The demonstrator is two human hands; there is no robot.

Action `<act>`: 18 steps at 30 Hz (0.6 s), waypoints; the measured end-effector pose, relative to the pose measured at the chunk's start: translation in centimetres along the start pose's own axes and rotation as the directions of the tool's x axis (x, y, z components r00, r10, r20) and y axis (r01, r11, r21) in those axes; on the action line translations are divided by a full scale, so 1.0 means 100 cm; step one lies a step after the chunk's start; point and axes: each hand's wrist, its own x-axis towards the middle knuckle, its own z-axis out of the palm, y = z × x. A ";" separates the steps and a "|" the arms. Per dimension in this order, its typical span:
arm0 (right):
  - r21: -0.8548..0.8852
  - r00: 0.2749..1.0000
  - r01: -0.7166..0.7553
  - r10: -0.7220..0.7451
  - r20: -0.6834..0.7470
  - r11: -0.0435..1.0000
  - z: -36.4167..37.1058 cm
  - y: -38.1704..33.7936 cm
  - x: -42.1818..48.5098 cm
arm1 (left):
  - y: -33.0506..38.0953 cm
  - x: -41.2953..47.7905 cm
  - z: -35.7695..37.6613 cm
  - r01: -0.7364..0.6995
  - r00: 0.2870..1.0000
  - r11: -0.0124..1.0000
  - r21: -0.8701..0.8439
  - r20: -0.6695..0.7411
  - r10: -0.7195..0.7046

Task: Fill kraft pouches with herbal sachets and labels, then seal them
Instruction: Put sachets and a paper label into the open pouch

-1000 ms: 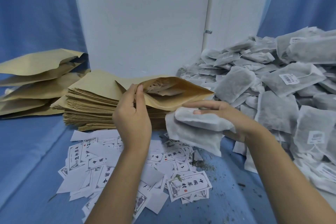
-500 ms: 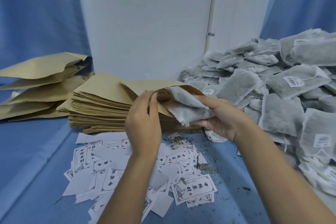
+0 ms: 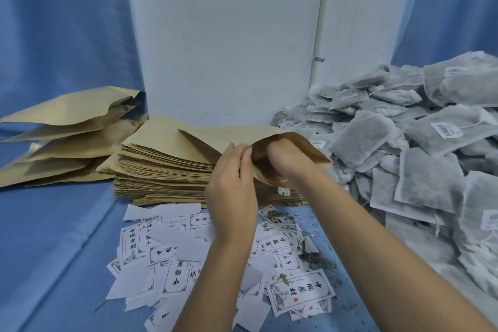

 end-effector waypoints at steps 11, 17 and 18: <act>-0.530 0.950 0.289 -0.309 0.053 0.798 0.005 0.013 0.010 | -0.003 -0.004 0.003 -0.122 0.985 0.992 -0.011 -0.123 0.120; -0.390 0.943 0.331 -0.288 0.167 0.859 0.006 0.018 0.014 | -0.005 -0.001 0.002 -0.066 0.994 0.997 -0.029 -0.088 0.063; -0.376 0.932 0.360 -0.343 0.113 0.854 0.006 0.021 0.009 | -0.005 0.000 0.002 -0.036 0.998 0.999 -0.024 -0.049 0.035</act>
